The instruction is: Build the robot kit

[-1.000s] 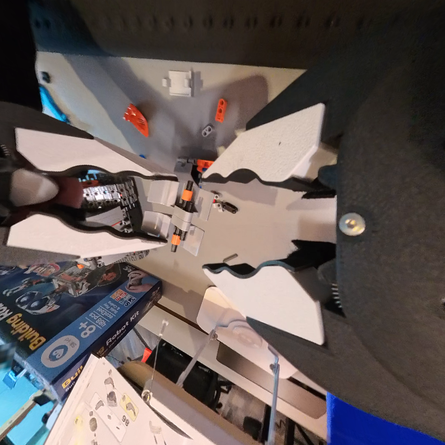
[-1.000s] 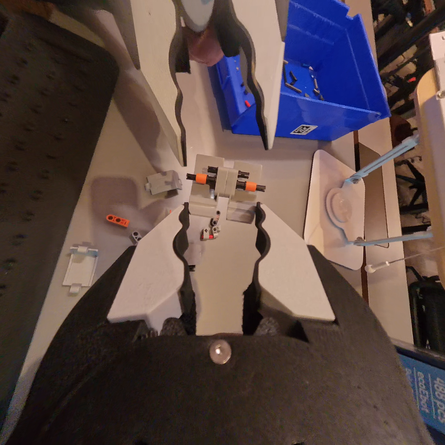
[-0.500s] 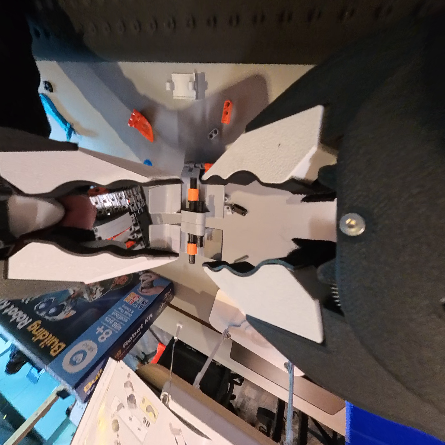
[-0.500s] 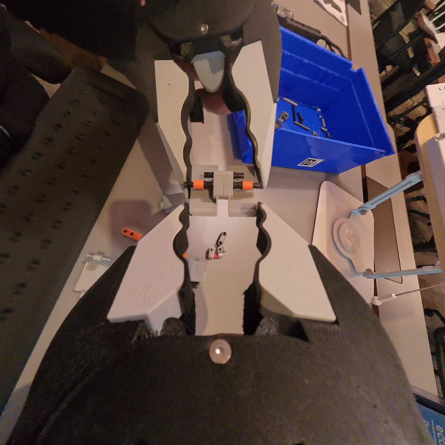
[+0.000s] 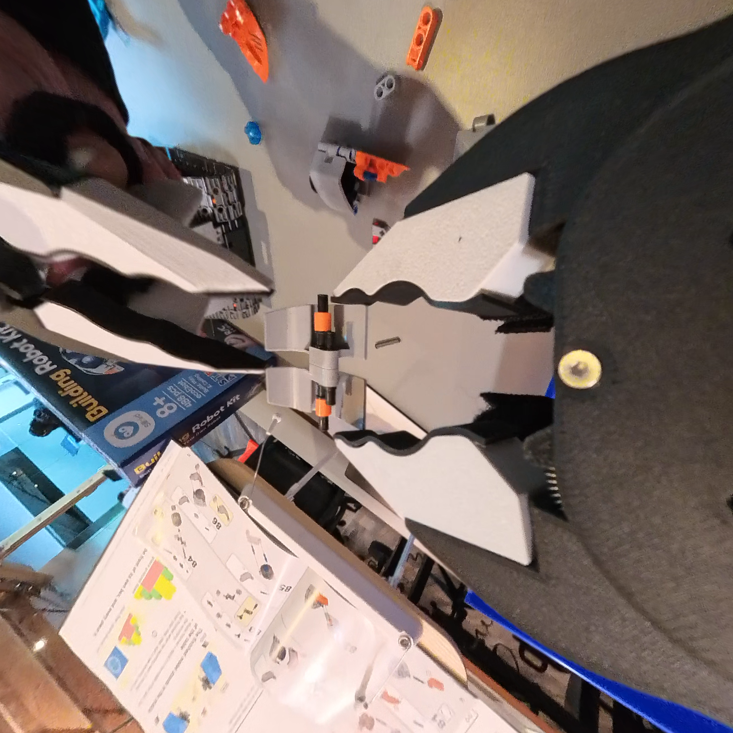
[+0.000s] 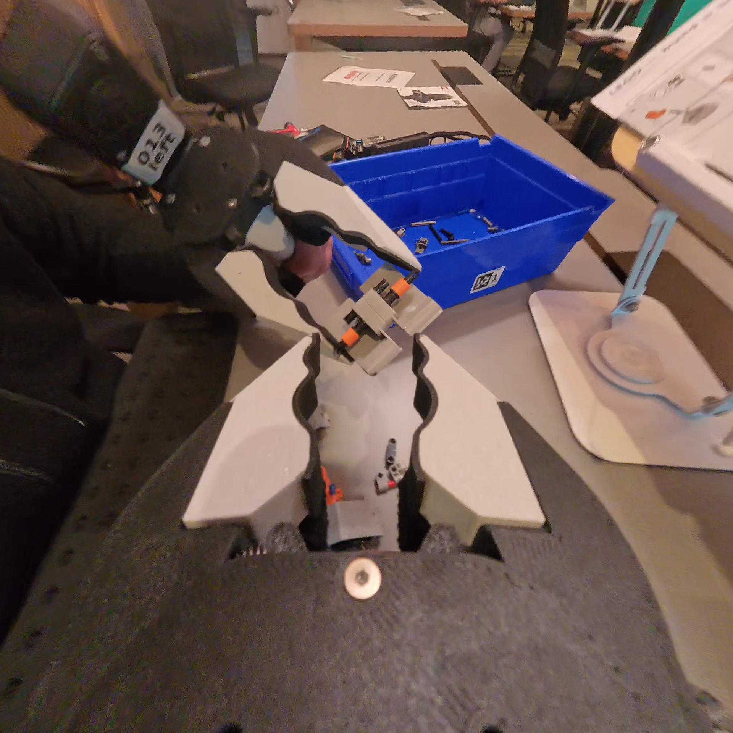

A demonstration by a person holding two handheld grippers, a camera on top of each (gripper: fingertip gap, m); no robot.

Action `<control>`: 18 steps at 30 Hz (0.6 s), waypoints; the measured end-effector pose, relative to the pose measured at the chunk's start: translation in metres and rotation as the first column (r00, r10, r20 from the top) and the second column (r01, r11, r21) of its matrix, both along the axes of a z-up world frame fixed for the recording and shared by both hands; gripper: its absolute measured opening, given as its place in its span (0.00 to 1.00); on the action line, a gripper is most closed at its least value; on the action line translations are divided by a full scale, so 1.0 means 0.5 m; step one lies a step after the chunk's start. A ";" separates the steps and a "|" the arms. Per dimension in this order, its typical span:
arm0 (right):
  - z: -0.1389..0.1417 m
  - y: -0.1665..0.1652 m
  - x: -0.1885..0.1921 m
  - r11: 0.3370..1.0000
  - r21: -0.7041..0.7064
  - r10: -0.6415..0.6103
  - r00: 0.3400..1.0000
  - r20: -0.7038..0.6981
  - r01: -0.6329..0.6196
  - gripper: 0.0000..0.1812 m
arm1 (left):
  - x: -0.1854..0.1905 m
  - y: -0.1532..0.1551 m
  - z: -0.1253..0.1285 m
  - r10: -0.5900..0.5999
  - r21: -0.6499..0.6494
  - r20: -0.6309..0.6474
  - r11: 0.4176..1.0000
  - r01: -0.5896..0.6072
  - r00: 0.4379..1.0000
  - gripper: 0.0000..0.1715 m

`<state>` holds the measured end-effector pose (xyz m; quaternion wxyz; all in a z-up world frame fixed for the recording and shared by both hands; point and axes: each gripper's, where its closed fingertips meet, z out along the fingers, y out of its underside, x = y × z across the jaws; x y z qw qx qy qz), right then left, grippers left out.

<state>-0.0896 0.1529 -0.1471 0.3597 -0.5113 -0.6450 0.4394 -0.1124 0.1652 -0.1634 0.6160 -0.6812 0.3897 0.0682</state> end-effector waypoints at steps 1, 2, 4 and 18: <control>-0.006 0.002 -0.005 0.999 -0.032 -0.015 1.000 0.006 0.015 0.25 | 0.001 -0.001 0.002 0.007 0.015 -0.012 1.000 -0.007 1.000 0.36; -0.011 0.004 -0.008 0.998 -0.053 -0.024 1.000 0.010 0.025 0.26 | 0.002 -0.002 0.005 0.012 0.041 -0.028 0.999 -0.010 1.000 0.36; -0.013 0.003 -0.013 0.995 -0.101 -0.026 1.000 -0.001 0.026 0.26 | 0.003 -0.006 0.010 0.030 0.083 -0.061 0.996 -0.025 0.998 0.35; -0.012 0.004 -0.019 0.945 -0.326 -0.024 0.998 -0.056 0.004 0.09 | 0.022 -0.013 0.021 0.035 0.179 -0.076 0.984 -0.021 0.997 0.35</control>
